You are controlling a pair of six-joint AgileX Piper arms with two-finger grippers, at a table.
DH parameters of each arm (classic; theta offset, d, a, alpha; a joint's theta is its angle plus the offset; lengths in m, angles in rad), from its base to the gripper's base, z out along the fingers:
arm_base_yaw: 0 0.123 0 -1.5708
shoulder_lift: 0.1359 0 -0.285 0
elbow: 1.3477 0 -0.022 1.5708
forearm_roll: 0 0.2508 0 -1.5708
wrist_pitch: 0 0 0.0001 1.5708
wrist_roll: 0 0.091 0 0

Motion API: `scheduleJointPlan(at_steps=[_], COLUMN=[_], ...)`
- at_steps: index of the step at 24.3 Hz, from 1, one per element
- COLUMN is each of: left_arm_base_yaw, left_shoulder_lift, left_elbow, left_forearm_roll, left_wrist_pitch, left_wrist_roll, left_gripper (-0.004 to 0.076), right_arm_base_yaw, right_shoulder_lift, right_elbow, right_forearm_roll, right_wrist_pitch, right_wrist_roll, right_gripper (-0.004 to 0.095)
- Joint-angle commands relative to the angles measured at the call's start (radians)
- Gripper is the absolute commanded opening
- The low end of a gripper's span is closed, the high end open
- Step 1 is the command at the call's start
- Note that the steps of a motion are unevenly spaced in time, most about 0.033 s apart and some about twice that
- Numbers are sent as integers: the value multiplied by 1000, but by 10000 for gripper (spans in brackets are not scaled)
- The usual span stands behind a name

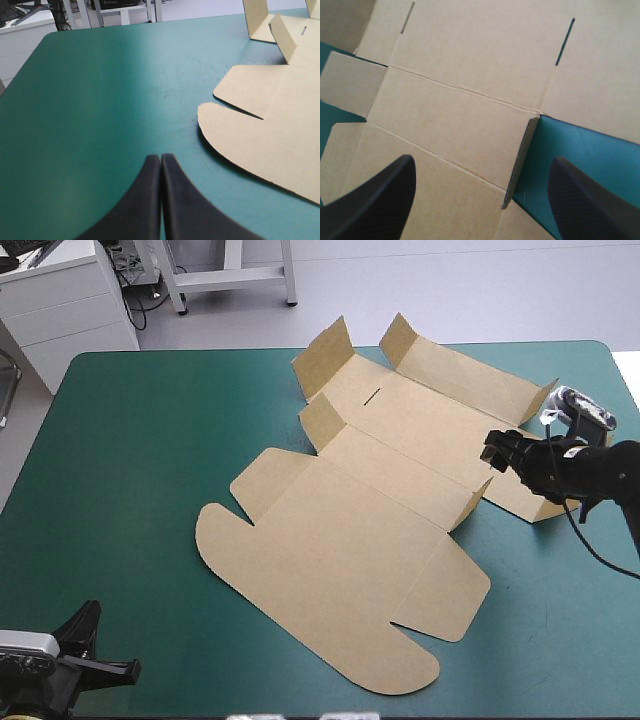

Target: Fold the box

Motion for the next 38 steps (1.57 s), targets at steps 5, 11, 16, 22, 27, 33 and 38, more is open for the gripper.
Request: scheduleJointPlan(at_steps=[5,11,16,22,27,33,38], left_arm_base_yaw=[-8,-8,-8,-8,-8,-8,-8], left_shoulder_lift=[0,0,0,0,0,0,0], left_elbow=[-22,-22,-22,-22,-22,-22,-22], left_forearm_roll=[-5,-5,-5,-5,-5,-5,-5], left_wrist_pitch=[-74,-74,-74,-74,-74,-74,-74], left_wrist_roll=[-8,-8,-8,-8,-8,-8,-8], left_gripper=[-32,-32,-32,-32,-32,-32,-32], right_arm_base_yaw=[-1,23,60,60,60,60,60], right_shoulder_lift=[172,289,345,347,347,349,365], right_elbow=[-36,-36,-36,-36,-36,-53,-103], right_forearm_roll=[39,128,125,107,105,105,65], right_wrist_pitch=[18,-4,0,0,0,14,93], right_wrist_roll=[137,160,172,163,130,-157,-381], right_gripper=[684,683,650,77,-21,-22,-22])
